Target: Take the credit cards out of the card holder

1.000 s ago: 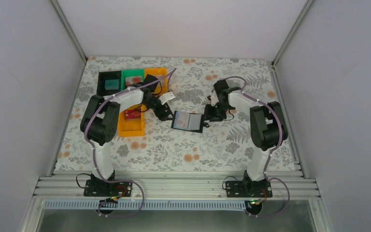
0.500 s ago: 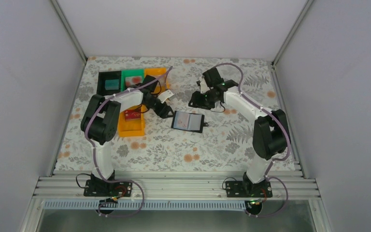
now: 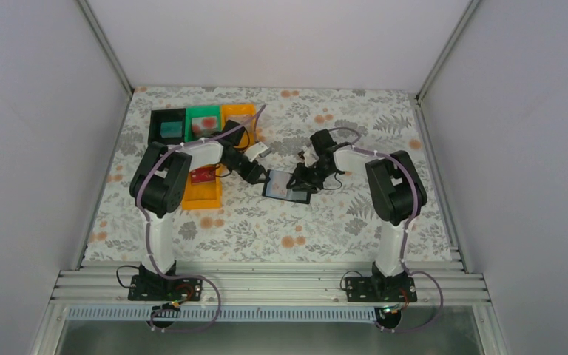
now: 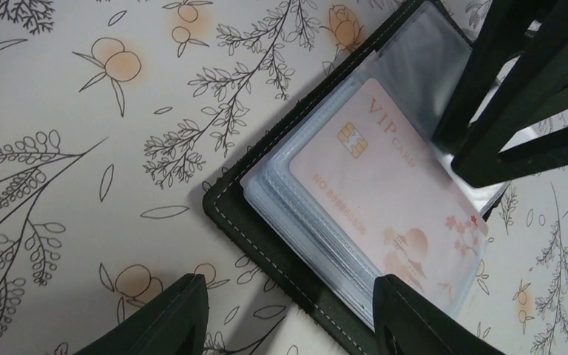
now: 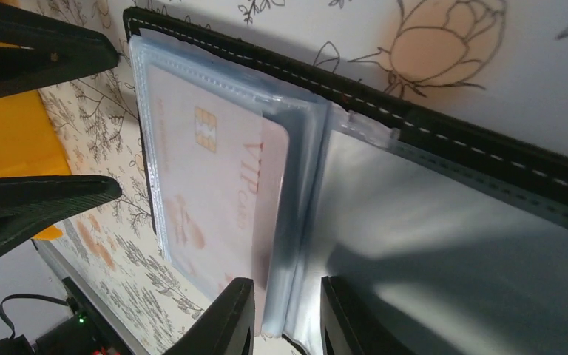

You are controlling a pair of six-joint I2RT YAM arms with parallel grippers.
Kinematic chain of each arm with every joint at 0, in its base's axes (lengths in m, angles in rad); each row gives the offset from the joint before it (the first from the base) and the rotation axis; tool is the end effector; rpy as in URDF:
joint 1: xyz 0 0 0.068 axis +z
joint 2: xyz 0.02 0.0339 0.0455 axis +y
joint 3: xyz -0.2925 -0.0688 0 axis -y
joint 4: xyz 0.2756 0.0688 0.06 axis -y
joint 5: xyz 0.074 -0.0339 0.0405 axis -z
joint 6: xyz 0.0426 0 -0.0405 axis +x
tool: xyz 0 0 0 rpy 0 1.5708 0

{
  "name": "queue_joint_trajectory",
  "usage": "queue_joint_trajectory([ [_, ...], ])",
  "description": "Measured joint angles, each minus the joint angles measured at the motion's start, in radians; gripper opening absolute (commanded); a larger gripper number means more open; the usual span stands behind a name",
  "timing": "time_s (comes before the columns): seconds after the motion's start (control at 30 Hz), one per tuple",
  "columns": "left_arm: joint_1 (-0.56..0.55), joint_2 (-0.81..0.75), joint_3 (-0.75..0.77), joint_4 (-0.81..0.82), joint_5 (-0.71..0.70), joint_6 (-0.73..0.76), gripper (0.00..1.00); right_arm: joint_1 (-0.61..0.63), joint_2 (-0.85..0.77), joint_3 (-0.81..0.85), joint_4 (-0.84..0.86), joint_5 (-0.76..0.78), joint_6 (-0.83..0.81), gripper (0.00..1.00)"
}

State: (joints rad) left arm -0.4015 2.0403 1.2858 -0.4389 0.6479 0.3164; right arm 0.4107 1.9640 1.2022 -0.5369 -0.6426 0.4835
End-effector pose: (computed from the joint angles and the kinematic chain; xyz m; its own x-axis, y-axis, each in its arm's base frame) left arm 0.3895 -0.1933 0.1289 -0.6526 0.5466 -0.5248 0.7569 0.5019 -0.4185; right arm 0.3583 0.1839 0.1327 -0.9991 -0.0292 0.0304 -0.0032 0.7717 0.6360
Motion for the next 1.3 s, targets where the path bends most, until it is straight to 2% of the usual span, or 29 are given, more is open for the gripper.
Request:
queue_joint_trajectory([
  [0.2, -0.008, 0.026, 0.021, 0.016, 0.025, -0.014, 0.48, 0.000, 0.031, -0.004, 0.063, -0.074, -0.018, 0.18],
  [0.47, -0.017, 0.037, 0.026, 0.027, 0.037, -0.014, 0.44, 0.000, 0.074, -0.003, 0.122, -0.190, -0.023, 0.13],
  [0.6, -0.015, 0.040, 0.026, 0.033, 0.042, -0.015, 0.41, -0.001, 0.080, 0.013, 0.123, -0.222, -0.025, 0.05],
  [0.8, -0.013, 0.041, 0.026, 0.037, 0.042, -0.015, 0.39, -0.001, 0.081, 0.058, 0.121, -0.241, -0.024, 0.04],
  [0.93, -0.012, 0.041, 0.026, 0.038, 0.043, -0.015, 0.39, -0.001, 0.082, 0.071, 0.106, -0.232, -0.028, 0.13],
  [1.1, -0.014, 0.041, 0.025, 0.034, 0.053, -0.015, 0.39, 0.000, 0.098, 0.101, 0.112, -0.203, -0.024, 0.17],
  [1.13, -0.015, 0.041, 0.024, 0.032, 0.056, -0.015, 0.39, 0.001, 0.109, 0.110, 0.115, -0.198, -0.023, 0.16],
  [1.23, -0.016, 0.041, 0.024, 0.029, 0.060, -0.016, 0.38, 0.002, 0.138, 0.117, 0.130, -0.194, -0.020, 0.05],
  [1.3, -0.016, 0.041, 0.024, 0.029, 0.060, -0.017, 0.38, 0.002, 0.147, 0.117, 0.130, -0.198, -0.018, 0.04],
])
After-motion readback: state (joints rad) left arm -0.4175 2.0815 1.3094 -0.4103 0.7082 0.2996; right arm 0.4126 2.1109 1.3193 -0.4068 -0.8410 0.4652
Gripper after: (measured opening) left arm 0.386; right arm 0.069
